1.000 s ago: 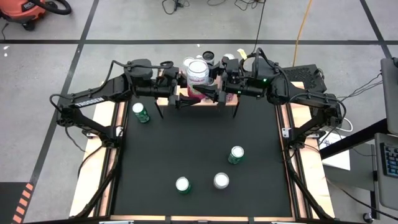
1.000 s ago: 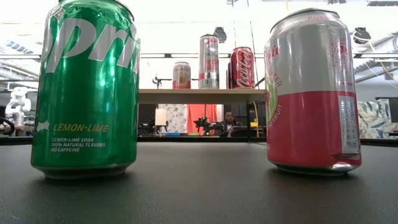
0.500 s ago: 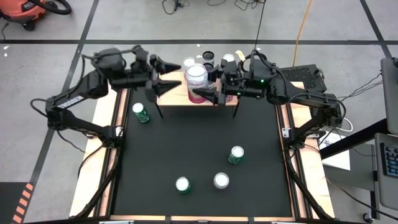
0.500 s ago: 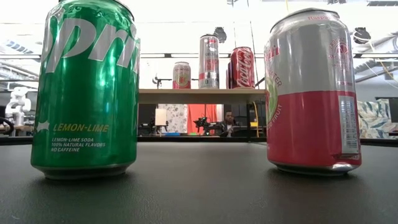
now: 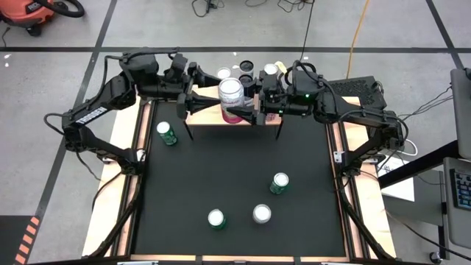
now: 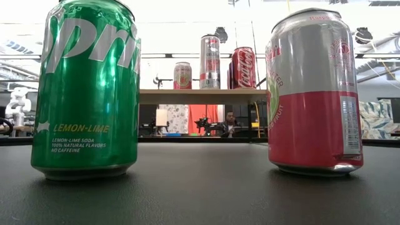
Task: Place canned beverage on shelf
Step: Put the top pink white soda can aligned with the other pink white soda can on the shelf
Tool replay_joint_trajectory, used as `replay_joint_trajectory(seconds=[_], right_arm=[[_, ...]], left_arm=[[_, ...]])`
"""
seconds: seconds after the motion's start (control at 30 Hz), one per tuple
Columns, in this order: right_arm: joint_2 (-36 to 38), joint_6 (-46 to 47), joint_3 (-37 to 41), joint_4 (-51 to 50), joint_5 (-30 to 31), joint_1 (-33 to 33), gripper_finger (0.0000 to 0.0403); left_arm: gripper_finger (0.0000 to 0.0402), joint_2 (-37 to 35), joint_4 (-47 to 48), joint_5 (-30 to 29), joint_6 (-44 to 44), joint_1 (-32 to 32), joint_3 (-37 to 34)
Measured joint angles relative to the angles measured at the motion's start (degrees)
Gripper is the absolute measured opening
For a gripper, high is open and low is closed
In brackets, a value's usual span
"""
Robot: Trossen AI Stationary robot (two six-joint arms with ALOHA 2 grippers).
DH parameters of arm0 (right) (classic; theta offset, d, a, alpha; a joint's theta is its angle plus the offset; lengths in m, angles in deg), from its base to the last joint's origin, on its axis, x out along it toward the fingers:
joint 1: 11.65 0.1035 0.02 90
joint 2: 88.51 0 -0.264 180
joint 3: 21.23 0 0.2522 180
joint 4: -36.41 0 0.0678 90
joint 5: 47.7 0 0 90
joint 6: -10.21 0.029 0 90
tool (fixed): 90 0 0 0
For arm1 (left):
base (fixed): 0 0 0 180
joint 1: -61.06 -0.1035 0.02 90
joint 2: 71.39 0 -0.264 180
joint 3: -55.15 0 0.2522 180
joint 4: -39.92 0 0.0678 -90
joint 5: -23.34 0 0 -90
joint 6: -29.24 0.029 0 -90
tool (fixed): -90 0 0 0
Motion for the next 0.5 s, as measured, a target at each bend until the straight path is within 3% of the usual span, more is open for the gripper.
replay_joint_trajectory(seconds=[0.23,0.5], right_arm=[[0.0,0.0,0.0,-0.43,0.08,-0.01,0.0272],[0.0,0.0,0.0,-0.73,0.09,-0.01,0.0272]], left_arm=[[0.0398,0.42,-0.02,2.91,-4.17,-1.24,0.02],[0.04,1.6,-2.73,4.67,-3.2,-1.4,0.02]])
